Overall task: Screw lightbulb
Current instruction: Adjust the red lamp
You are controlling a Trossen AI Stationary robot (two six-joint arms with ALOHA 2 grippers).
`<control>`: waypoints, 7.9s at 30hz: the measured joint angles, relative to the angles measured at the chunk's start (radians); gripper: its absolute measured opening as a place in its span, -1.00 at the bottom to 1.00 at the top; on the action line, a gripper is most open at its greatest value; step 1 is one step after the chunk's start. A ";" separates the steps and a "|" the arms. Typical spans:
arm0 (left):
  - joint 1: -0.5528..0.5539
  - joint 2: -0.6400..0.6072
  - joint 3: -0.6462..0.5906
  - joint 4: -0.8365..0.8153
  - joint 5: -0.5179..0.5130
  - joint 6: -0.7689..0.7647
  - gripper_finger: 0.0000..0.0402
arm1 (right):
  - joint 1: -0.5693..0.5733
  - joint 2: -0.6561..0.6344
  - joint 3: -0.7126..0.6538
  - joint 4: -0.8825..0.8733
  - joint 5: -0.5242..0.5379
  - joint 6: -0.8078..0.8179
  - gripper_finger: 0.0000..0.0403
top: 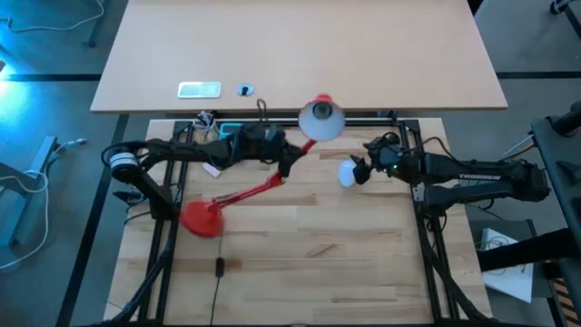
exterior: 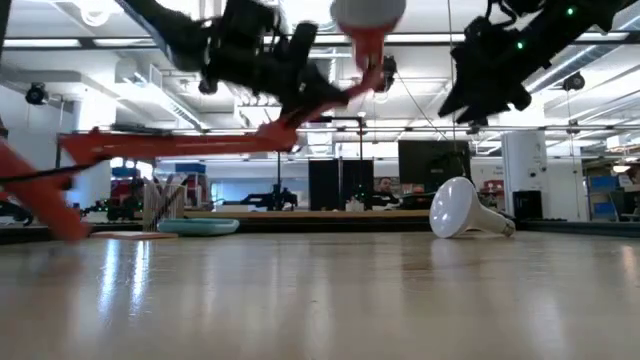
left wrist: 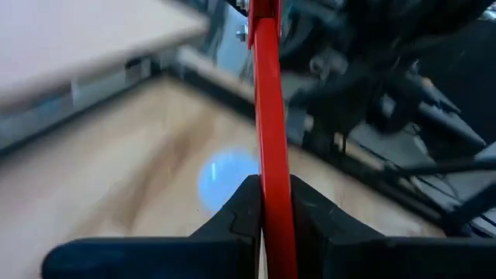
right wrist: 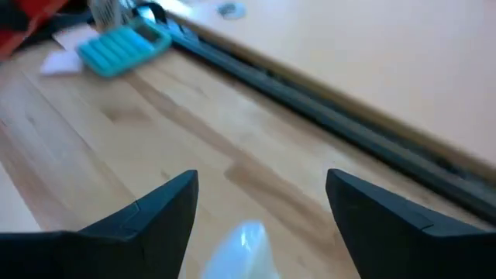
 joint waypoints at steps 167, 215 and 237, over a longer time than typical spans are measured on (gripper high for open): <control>-0.073 0.043 -0.402 -0.022 -0.237 0.507 -0.60 | -0.289 0.151 0.374 0.439 -1.072 -0.422 -0.02; -0.074 0.044 -0.404 0.005 -0.212 0.558 -0.60 | -0.293 0.252 0.387 0.695 -1.027 -0.269 -0.82; -0.073 0.047 -0.376 0.011 -0.215 0.531 -0.60 | -0.268 0.448 0.394 0.940 -1.027 -0.234 -0.80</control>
